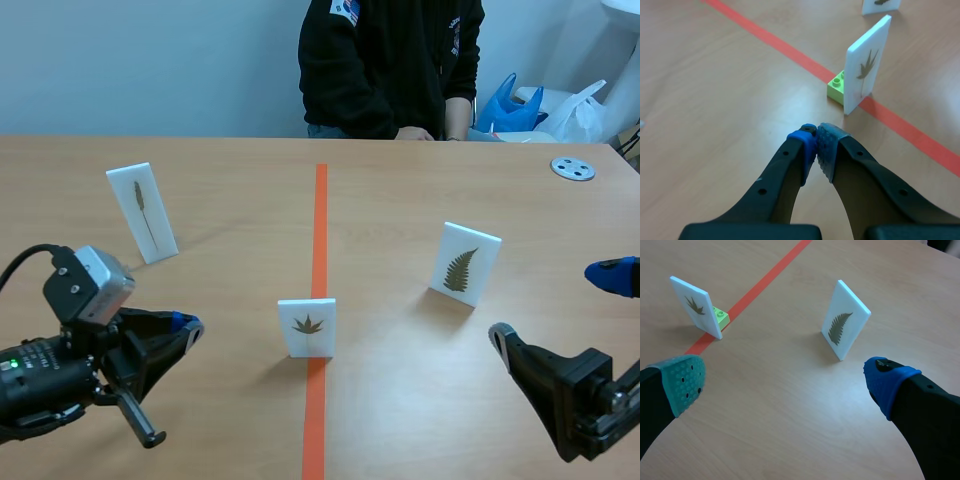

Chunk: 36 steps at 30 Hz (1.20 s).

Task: Sort the leaf by its shape. The table is split by an orange tape line. A compound leaf with several leaflets goes to the left side, a simple leaf with one blade goes to the right side. Return to the home posture when a red brick is placed on the table.

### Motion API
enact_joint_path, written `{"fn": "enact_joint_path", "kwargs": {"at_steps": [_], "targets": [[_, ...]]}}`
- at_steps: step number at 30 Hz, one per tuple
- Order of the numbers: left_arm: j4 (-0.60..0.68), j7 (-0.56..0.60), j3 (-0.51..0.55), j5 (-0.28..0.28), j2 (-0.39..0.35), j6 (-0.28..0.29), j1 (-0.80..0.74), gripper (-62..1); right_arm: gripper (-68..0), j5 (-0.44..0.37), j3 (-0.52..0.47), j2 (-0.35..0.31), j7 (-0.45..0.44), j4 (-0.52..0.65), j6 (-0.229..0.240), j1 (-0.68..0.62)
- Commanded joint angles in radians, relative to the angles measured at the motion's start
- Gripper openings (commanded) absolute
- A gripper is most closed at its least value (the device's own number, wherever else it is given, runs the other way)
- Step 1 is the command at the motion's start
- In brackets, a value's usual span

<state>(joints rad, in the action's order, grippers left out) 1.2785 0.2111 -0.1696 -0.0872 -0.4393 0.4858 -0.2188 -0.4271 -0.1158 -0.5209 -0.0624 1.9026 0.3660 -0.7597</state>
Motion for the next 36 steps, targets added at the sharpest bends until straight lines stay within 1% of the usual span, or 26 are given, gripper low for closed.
{"fn": "enact_joint_path", "kwargs": {"at_steps": [1, 6, 8, 15, 17, 21, 23, 27, 32, 33, 36], "targets": [[0.065, -0.018, 0.036, -0.031, -0.003, -0.001, -0.029, -56.8, -1.2, -0.003, -0.005, 0.000, -0.015, 0.019, 0.000, 0.012], [0.241, -0.125, 0.138, -0.095, -0.013, -0.001, -0.146, -56.8, -1.2, -0.003, -0.005, 0.000, -0.015, 0.019, 0.000, 0.012], [0.308, -0.161, 0.177, -0.128, -0.013, -0.001, -0.194, -56.8, -1.2, -0.003, -0.005, 0.000, -0.015, 0.019, 0.000, 0.012], [0.529, -0.256, 0.326, -0.214, -0.010, -0.005, -0.373, -56.8, -1.2, -0.003, -0.005, 0.000, -0.015, 0.019, 0.000, 0.012], [0.586, -0.280, 0.372, -0.233, 0.001, -0.020, -0.423, -56.8, -1.2, -0.004, -0.005, 0.000, -0.015, 0.019, 0.000, 0.012], [0.698, -0.337, 0.463, -0.291, 0.038, -0.057, -0.521, -56.8, -1.2, -0.004, -0.005, 0.000, -0.015, 0.019, 0.000, 0.012], [0.749, -0.362, 0.508, -0.295, 0.063, -0.060, -0.561, -56.8, -1.2, -0.004, -0.005, 0.000, -0.015, 0.019, 0.000, 0.012], [0.825, -0.407, 0.576, -0.295, 0.120, -0.144, -0.620, -56.8, -1.2, -0.004, -0.005, 0.000, -0.015, 0.019, 0.000, 0.012], [0.842, -0.468, 0.631, -0.301, 0.186, -0.277, -0.634, -56.8, -1.2, -0.004, -0.005, 0.000, -0.015, 0.019, 0.000, 0.012], [0.842, -0.467, 0.641, -0.314, 0.198, -0.288, -0.634, -56.8, -1.2, -0.004, -0.005, 0.000, -0.015, 0.019, 0.000, 0.012], [0.842, -0.466, 0.653, -0.338, 0.212, -0.290, -0.634, -56.8, -1.2, -0.004, -0.005, 0.000, -0.015, 0.019, 0.000, 0.012]]}}
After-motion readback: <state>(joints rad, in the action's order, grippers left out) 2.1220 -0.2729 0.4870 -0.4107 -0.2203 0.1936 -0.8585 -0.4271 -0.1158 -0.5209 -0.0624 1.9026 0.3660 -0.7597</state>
